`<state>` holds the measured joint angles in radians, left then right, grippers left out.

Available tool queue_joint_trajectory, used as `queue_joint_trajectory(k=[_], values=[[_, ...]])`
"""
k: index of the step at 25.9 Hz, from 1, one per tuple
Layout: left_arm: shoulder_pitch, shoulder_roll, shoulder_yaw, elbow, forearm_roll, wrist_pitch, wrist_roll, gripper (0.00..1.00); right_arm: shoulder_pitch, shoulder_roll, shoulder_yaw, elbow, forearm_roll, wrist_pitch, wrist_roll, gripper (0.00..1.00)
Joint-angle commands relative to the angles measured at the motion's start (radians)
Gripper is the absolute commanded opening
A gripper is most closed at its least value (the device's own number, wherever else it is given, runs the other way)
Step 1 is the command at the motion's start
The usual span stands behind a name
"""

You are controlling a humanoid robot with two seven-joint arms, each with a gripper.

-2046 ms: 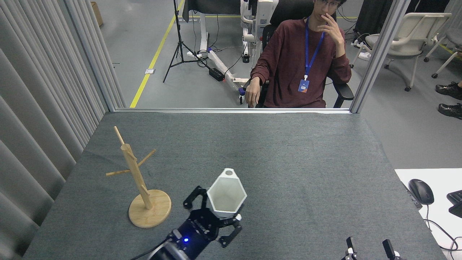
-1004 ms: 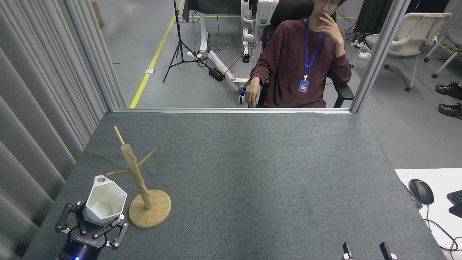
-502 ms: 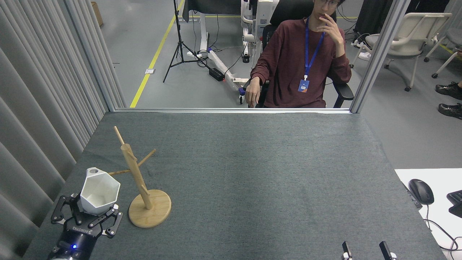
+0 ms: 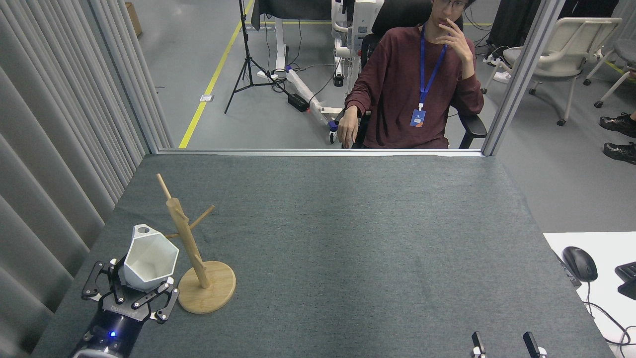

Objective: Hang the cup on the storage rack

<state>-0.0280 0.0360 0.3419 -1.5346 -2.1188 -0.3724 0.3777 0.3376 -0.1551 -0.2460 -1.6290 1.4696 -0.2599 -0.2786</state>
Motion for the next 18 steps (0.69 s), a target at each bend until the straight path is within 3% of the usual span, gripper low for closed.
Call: queue_joint_trajectory(k=[1,6,8,10,18], values=[[-0.01,-0.013,-0.023,0.013,-0.03,0.009,0.0,0.46,0.0,-0.001,-0.001,0.0,0.0,-0.001,-0.004,0.99],[-0.058,-0.038,-0.026,0.065,-0.082,0.01,0.001,0.51,0.0,-0.001,-0.002,0.0,-0.002,-0.001,-0.005,0.99],[-0.073,-0.039,-0.026,0.087,-0.082,0.018,0.003,0.67,0.0,-0.001,-0.001,0.0,-0.002,-0.001,-0.005,0.99],[-0.084,-0.039,-0.026,0.1,-0.082,0.03,0.009,1.0,0.0,-0.001,-0.002,0.001,-0.002,-0.001,-0.005,0.99],[-0.058,-0.038,-0.021,0.088,-0.067,0.018,0.024,1.0,0.0,-0.001,-0.002,0.0,-0.002,-0.001,-0.005,0.99]])
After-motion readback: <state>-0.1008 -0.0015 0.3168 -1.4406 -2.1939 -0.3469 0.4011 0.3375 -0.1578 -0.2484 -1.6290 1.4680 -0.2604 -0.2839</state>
